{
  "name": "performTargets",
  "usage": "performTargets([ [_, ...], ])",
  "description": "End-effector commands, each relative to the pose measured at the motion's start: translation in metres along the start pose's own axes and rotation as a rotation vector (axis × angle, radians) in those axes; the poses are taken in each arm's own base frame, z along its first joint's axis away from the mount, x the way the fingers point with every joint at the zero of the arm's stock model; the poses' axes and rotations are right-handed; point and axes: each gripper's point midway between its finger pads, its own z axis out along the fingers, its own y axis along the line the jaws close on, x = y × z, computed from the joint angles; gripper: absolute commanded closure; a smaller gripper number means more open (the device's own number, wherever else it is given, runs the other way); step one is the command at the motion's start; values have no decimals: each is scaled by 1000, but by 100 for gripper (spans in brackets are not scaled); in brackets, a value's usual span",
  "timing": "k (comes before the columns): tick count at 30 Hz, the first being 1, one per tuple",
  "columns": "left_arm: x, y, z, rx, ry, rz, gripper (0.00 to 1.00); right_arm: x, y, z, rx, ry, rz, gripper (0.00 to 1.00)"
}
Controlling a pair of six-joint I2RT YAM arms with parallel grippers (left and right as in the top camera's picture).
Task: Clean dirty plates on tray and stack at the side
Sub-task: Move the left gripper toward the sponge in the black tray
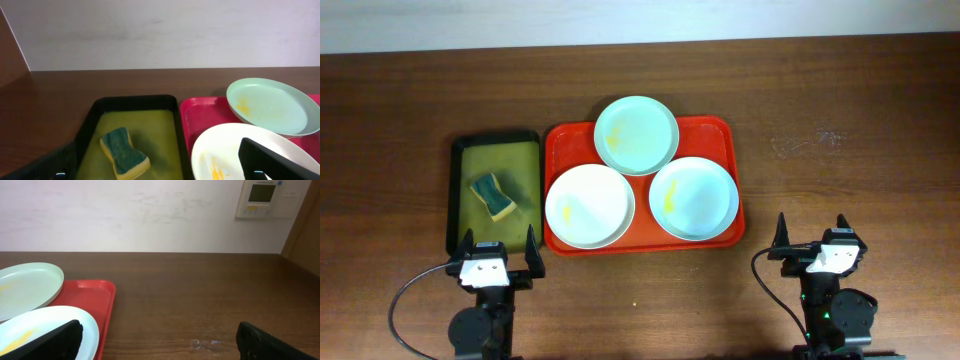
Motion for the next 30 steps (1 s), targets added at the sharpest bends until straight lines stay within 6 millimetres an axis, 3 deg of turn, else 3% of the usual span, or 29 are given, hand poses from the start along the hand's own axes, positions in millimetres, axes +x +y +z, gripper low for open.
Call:
performTargets([
  [1,3,0,0,-3,6,-7,1,4,-4,0,21,10,1,1],
  [8,0,-13,0,71,-9,-7,1,4,-4,0,21,10,1,1],
  [10,-6,-34,-3,199,-30,-7,1,4,-4,0,21,10,1,1],
  [12,-19,-77,-19,463,-91,10,1,4,-4,0,21,10,1,1],
  [15,-48,-123,-58,796,-243,88,1,4,-4,0,21,10,1,1],
  [17,-72,-138,-85,920,-399,185,1,4,-4,0,21,10,1,1],
  [21,-115,-133,-104,871,-612,248,1,4,-4,0,21,10,1,1],
  [25,-171,-101,-98,632,-683,179,1,4,-4,0,21,10,1,2],
  [28,-192,-70,-63,421,-453,121,1,4,-4,0,21,10,1,1],
  [30,-191,-74,-39,452,-216,170,1,4,-4,0,21,10,1,1],
])
